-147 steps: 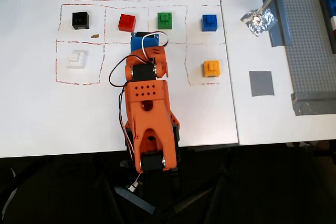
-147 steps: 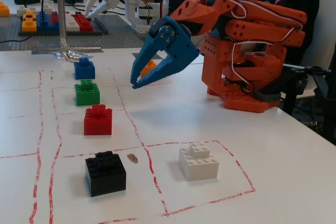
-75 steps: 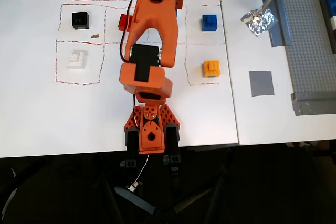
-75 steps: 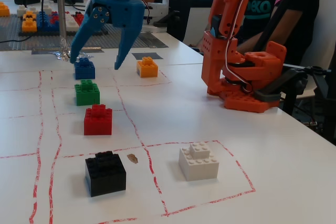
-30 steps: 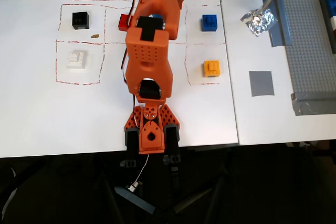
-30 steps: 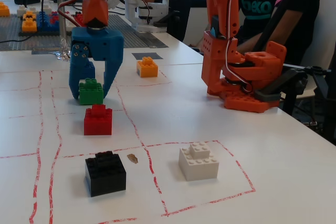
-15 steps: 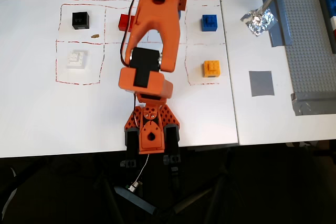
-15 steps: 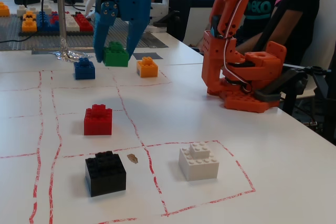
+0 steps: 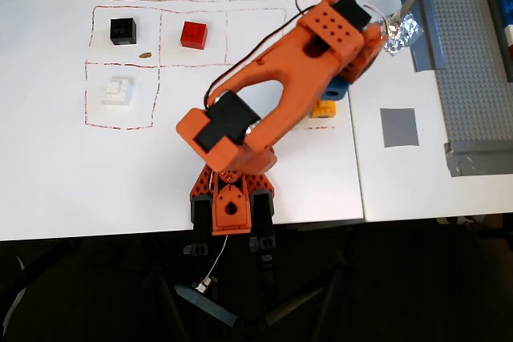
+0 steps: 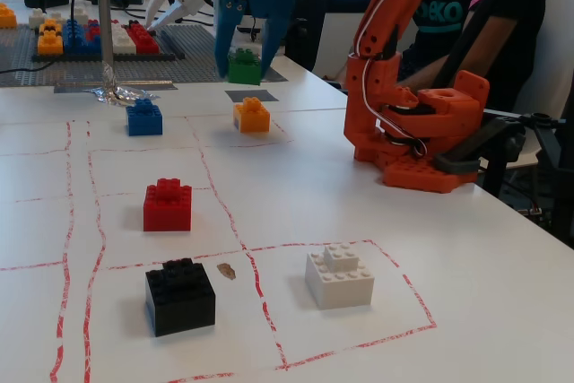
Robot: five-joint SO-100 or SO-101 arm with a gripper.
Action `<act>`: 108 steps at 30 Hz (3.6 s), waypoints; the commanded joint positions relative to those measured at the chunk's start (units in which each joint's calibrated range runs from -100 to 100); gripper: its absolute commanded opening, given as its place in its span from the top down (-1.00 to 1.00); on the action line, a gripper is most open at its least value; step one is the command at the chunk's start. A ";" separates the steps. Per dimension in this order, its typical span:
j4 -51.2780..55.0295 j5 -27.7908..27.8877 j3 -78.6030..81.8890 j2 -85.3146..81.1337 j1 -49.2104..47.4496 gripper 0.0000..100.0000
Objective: Grab the block and put it in the grey marker
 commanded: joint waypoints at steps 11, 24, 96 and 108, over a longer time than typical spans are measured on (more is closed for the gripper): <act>-7.86 7.86 -22.40 14.08 19.57 1.00; -18.47 14.65 -31.19 27.09 28.04 1.00; 1.69 -13.38 -1.91 -11.86 -37.60 0.89; -8.51 -25.54 9.79 -22.97 -54.54 1.00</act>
